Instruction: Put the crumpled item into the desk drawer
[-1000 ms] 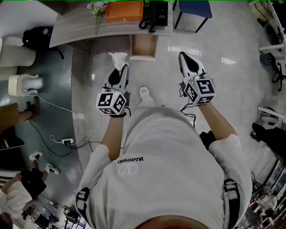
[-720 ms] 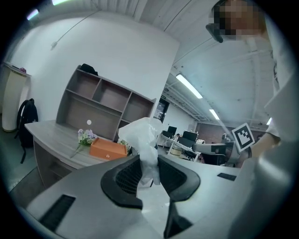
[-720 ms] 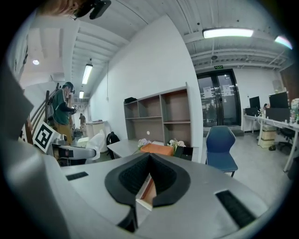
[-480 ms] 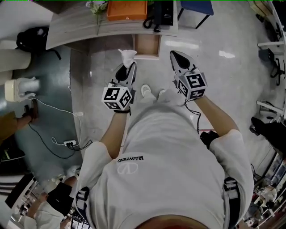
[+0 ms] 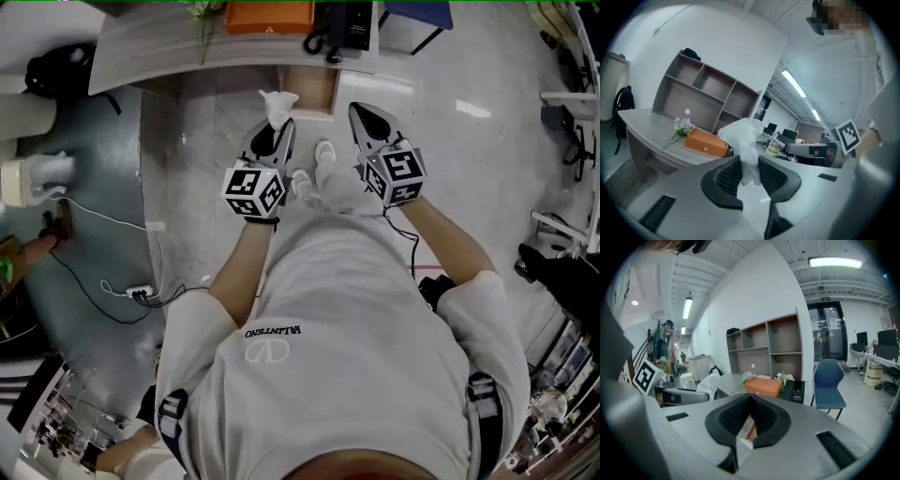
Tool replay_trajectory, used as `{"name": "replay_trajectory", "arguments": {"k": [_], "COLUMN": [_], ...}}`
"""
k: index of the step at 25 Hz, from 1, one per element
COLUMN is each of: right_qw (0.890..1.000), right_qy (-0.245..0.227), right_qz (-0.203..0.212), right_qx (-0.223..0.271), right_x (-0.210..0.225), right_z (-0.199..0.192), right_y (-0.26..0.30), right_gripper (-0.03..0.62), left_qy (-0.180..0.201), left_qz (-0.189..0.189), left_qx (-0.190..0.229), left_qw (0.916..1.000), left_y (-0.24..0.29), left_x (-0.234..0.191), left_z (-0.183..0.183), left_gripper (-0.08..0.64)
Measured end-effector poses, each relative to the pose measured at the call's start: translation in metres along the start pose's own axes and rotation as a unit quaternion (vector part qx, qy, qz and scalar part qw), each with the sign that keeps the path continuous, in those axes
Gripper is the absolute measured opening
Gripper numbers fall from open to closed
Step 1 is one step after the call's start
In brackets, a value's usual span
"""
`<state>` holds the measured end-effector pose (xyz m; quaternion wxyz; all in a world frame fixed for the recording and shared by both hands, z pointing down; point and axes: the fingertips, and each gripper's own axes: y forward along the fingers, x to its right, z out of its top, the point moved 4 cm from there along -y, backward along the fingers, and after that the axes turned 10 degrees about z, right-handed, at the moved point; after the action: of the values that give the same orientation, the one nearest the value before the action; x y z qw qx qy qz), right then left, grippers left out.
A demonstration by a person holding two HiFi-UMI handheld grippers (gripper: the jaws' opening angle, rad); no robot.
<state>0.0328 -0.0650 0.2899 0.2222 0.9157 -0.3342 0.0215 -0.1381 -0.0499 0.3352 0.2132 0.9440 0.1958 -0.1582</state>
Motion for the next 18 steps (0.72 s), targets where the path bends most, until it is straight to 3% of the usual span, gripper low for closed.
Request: {"name": "replay_trajectory", "arguments": {"k": [18], "right_qw": [0.998], "right_qy": [0.054], "right_qz": [-0.005], "right_qx": [-0.033], "right_x": [0.058], "right_z": [-0.07], "right_y": [0.09], "right_gripper": [0.0], "left_qy": [0.003], "left_qz": [0.034], "left_qx": [-0.089], "left_qw": [0.9954], "left_y": [0.11], "left_x": [-0.027], "left_z": [-0.065], "left_gripper": [0.097]}}
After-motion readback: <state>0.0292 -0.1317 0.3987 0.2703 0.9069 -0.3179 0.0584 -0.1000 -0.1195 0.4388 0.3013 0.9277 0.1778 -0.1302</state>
